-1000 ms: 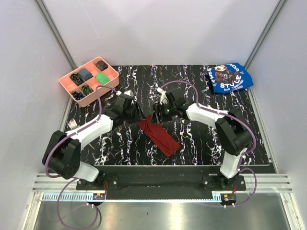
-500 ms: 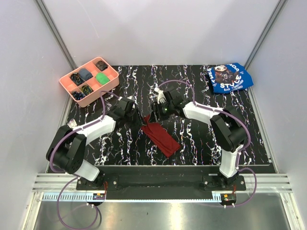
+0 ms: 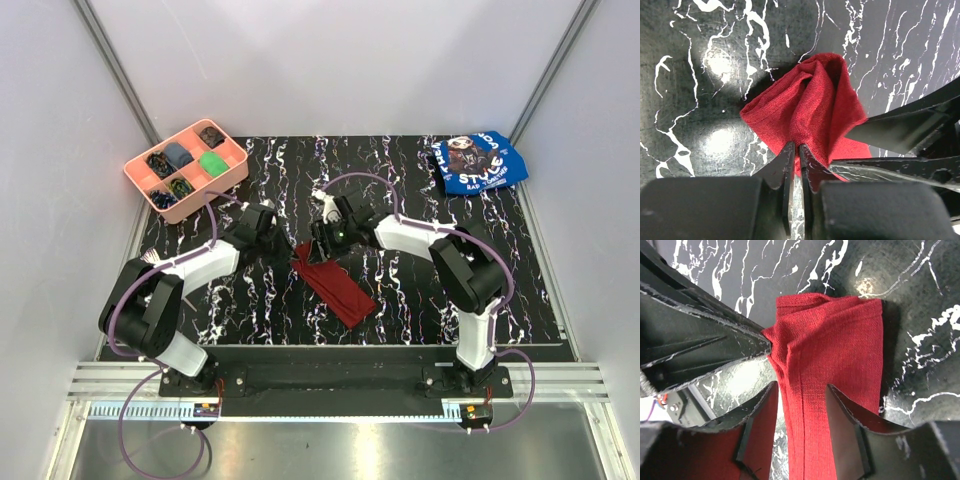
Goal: Fold the napkin into a case and place the utensils inside
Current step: Stuff the top corner of the smaller-rectangle-folded napkin into the folded napkin.
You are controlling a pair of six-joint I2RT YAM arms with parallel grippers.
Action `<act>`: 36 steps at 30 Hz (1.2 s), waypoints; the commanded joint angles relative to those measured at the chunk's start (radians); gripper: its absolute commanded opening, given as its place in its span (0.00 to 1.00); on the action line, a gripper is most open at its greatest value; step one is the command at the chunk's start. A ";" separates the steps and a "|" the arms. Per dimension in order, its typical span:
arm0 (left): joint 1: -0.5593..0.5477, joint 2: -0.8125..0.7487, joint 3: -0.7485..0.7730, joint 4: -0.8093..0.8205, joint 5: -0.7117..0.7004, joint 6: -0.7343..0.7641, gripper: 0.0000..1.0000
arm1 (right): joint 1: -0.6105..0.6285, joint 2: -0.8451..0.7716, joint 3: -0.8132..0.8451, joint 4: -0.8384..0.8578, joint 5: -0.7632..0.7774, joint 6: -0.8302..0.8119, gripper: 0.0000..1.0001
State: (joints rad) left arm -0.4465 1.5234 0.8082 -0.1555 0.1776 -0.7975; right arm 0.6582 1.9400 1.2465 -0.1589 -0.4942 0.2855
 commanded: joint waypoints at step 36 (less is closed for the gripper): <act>0.028 0.021 0.036 0.051 0.037 -0.009 0.07 | 0.084 -0.016 0.071 -0.050 0.126 -0.088 0.00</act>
State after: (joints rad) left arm -0.4316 1.5322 0.8082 -0.1364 0.1997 -0.8055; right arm 0.7254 2.0026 1.3487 -0.2314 -0.3275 0.2054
